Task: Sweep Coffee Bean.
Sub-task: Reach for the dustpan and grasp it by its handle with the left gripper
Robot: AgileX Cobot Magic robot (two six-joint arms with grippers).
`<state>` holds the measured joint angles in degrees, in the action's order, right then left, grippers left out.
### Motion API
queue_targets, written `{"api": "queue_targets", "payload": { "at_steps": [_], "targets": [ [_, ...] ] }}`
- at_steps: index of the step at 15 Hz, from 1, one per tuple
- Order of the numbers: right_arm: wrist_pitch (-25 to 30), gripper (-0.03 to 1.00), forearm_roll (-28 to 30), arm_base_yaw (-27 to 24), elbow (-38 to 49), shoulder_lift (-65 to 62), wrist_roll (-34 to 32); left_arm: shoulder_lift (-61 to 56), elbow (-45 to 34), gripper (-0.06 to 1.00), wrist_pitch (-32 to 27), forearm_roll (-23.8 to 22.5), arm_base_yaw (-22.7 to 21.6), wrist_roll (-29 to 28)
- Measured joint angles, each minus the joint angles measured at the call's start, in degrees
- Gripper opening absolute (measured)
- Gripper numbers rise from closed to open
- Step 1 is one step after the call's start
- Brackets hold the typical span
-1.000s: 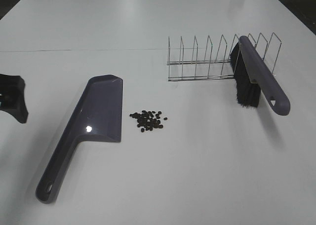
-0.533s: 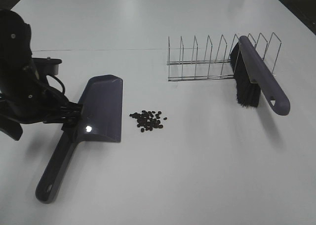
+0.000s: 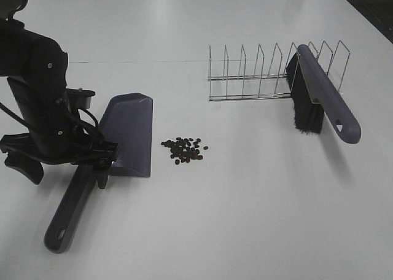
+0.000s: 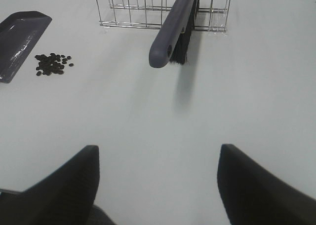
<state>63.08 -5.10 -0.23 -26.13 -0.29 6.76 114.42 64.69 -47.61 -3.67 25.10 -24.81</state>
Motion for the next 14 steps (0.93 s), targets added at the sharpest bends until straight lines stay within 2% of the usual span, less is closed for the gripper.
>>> {"api": "queue_targets", "payload": {
  "at_steps": [6,8,11,12,13,14],
  "targets": [
    [0.00,0.60,0.00,0.00,0.00,0.00,0.00,3.21,1.72,0.97,0.29,1.72,0.00,1.15],
    [0.00,0.60,0.00,0.00,0.00,0.00,0.00,3.21,1.72,0.91,0.34,2.01,0.00,2.81],
    [0.00,0.60,0.00,0.00,0.00,0.00,0.00,3.32,1.72,0.60,0.57,2.06,0.00,3.90],
    [0.00,0.60,0.00,0.00,0.00,0.00,0.00,3.38,1.72,0.54,0.63,2.06,0.00,3.90],
    [0.00,0.60,0.00,0.00,0.00,0.00,0.00,3.38,1.72,0.40,0.74,2.06,0.00,3.90],
    [0.00,0.60,0.00,0.00,0.00,0.00,0.00,3.38,1.72,0.33,0.74,2.01,0.00,4.18]
  ]
}}
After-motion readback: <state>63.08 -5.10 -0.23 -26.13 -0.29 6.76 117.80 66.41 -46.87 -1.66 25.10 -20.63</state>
